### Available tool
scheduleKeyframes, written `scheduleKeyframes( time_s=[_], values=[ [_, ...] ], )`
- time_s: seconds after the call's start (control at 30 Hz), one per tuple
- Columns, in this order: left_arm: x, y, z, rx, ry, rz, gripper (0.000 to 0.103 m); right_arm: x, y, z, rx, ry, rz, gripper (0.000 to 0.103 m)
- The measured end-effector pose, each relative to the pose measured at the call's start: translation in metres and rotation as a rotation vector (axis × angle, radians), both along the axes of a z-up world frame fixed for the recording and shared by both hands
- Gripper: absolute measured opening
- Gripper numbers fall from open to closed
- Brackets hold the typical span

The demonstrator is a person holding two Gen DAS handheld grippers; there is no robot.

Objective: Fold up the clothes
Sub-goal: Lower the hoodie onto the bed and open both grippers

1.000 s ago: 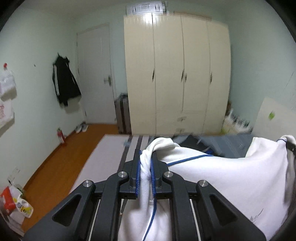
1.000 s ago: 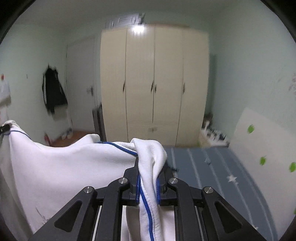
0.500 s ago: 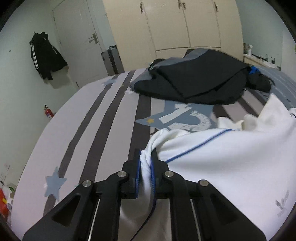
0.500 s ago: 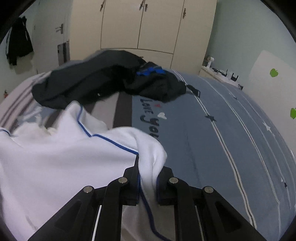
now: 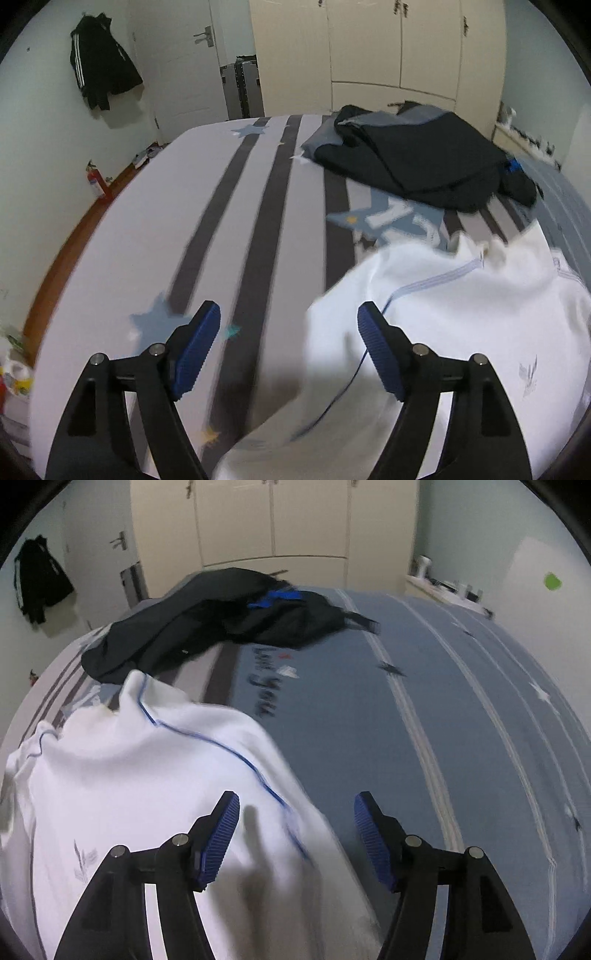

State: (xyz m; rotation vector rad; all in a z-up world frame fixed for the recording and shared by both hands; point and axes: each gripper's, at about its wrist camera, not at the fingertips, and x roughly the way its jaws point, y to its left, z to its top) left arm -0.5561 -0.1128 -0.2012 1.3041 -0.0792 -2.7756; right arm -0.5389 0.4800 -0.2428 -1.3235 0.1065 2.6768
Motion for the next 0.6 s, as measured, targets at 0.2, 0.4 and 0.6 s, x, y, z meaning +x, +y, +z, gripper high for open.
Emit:
scheduleKeyframes(
  time_s=[0.2, 0.4, 0.6],
  values=[
    [0.103, -0.042, -0.002, 0.037, -0.111, 0.014, 0.075, 0.107, 0.056, 0.006, -0.050, -0.063, -0.122, 0.061],
    [0.178, -0.059, -0.034, 0.137, -0.196, 0.094, 0.075, 0.206, 0.076, -0.003, -0.124, -0.104, -0.213, 0.061],
    [0.216, -0.051, -0.073, 0.156, -0.295, 0.113, 0.075, 0.253, 0.065, -0.024, -0.135, -0.172, -0.181, 0.061]
  ],
)
